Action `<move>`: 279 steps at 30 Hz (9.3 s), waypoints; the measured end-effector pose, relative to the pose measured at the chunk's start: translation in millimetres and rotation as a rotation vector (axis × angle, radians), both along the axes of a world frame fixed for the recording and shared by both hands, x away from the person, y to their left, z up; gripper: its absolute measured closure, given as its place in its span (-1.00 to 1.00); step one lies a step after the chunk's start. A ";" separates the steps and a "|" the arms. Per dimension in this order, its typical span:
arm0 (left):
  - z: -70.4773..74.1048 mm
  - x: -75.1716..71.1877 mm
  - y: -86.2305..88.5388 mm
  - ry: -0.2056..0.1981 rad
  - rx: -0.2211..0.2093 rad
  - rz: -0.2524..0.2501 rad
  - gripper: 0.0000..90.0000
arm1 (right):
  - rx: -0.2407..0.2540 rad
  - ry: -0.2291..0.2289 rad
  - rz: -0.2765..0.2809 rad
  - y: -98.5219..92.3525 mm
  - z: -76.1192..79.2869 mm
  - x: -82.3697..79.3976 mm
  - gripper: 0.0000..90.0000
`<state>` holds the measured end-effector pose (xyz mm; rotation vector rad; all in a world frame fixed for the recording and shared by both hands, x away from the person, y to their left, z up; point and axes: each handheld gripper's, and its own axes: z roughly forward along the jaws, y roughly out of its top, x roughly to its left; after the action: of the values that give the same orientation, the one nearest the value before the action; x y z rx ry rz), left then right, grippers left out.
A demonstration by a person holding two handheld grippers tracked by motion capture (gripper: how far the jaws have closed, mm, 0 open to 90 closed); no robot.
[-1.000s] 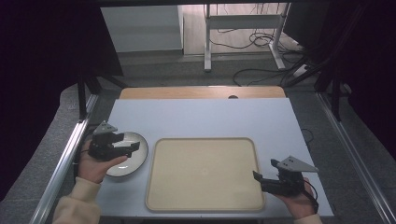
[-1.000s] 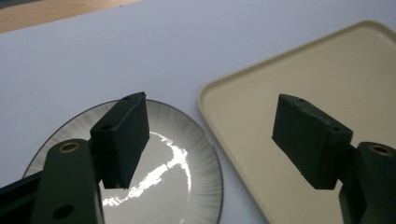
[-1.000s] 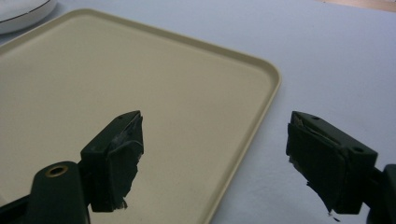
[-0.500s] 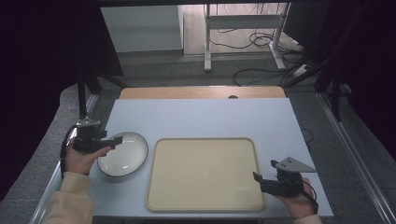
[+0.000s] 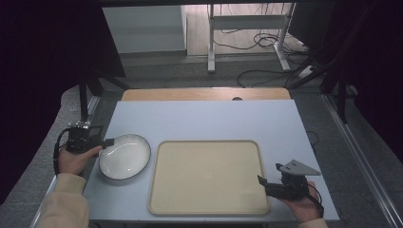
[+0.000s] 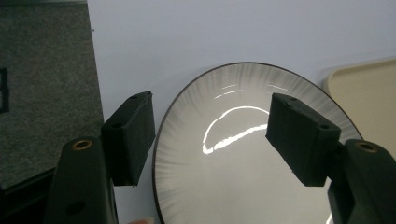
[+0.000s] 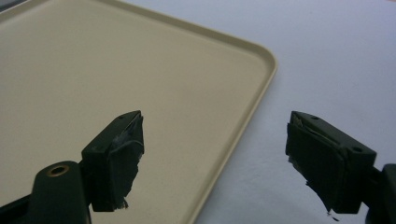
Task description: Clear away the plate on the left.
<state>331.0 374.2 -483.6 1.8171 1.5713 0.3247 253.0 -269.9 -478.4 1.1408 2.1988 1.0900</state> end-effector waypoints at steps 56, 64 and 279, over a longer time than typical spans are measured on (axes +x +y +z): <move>-52.0 23.6 17.0 0.229 -0.115 -0.042 0.40 | -0.013 0.009 -0.044 -7.7 -1.5 3.1 -0.61; -50.6 21.1 20.1 0.240 -0.152 -0.036 0.58 | -0.019 0.004 -0.048 -8.6 -0.9 3.0 -0.61; -43.1 19.6 -259.4 0.081 -0.109 -0.539 0.71 | -0.005 -0.024 -0.090 -17.7 1.2 3.6 -0.63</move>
<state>350.6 114.7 -526.6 2.0962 1.0640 -0.0850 256.6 -287.6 -477.3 1.2059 2.1091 1.0546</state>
